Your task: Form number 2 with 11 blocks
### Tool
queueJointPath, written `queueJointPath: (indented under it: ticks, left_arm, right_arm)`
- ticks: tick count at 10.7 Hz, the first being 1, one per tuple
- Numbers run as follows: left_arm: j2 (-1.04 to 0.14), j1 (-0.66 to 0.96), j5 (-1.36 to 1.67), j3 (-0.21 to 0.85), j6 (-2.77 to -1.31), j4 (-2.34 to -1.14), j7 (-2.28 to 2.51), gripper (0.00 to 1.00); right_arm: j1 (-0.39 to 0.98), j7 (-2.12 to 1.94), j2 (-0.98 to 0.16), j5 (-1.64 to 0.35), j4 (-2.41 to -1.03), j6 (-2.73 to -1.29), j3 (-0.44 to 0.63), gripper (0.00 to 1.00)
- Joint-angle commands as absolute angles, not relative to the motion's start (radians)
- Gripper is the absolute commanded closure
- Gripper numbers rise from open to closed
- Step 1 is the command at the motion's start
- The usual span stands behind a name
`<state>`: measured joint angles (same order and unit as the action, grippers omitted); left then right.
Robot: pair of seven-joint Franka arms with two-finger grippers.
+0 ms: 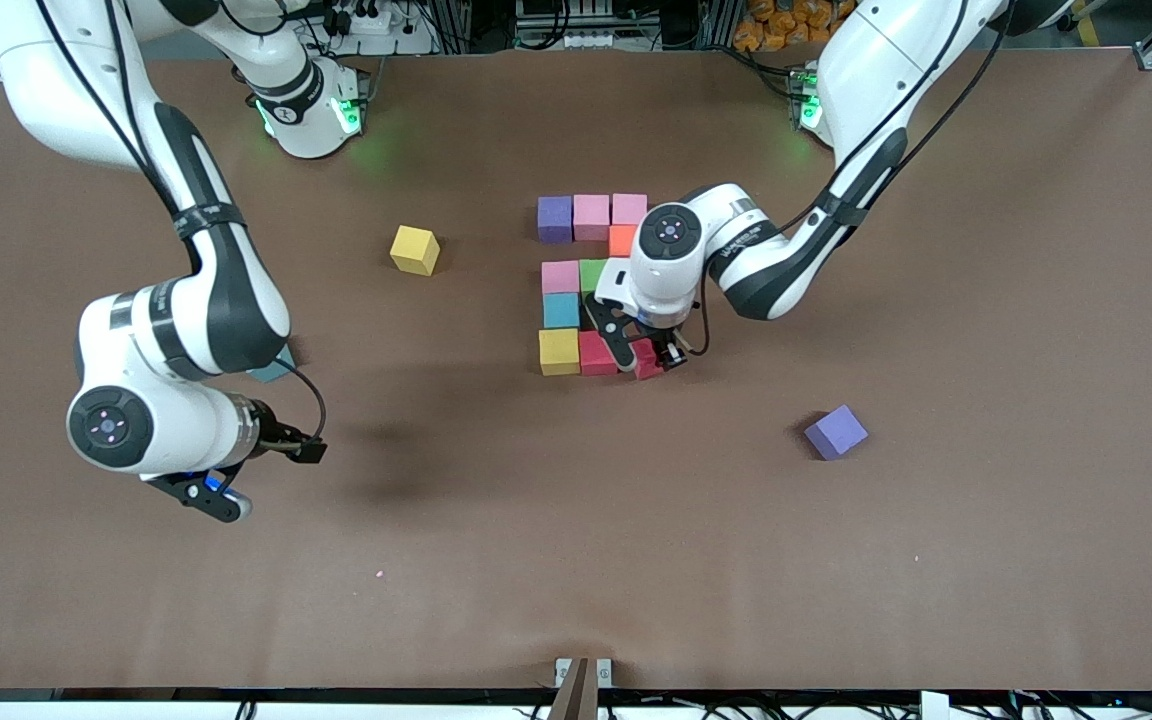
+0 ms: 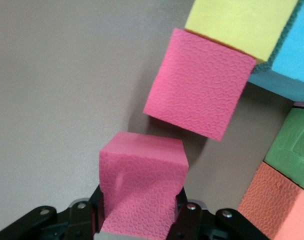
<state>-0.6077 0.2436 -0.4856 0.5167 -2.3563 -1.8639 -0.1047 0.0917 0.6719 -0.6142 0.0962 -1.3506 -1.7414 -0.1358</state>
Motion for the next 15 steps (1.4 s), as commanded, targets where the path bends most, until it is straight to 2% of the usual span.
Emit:
queueJointPath:
  ticks: [1,3,8,15]
  left_arm:
    - [-0.609,0.249,-0.526,0.515,-2.364,-1.864,-0.107,0.66]
    - [-0.614,0.253,-0.528,0.515,-2.365,-1.862,-0.133,0.67]
    - [-0.629,0.259,-0.561,0.515,-2.367,-1.861,-0.152,0.67]
    - [-0.661,0.281,-0.583,0.515,-2.413,-1.836,-0.141,0.67]
  right_arm:
    - [0.084,0.597,-0.459,0.126,-1.564,-1.834,-0.144,0.00]
    - [0.078,0.492,-0.373,0.126,-1.685,-1.888,-0.144,0.00]
    - [0.031,0.201,-0.270,0.115,-1.758,-1.873,-0.150,0.00]
    - [0.044,0.163,-0.161,0.110,-1.712,-1.775,-0.187,0.00]
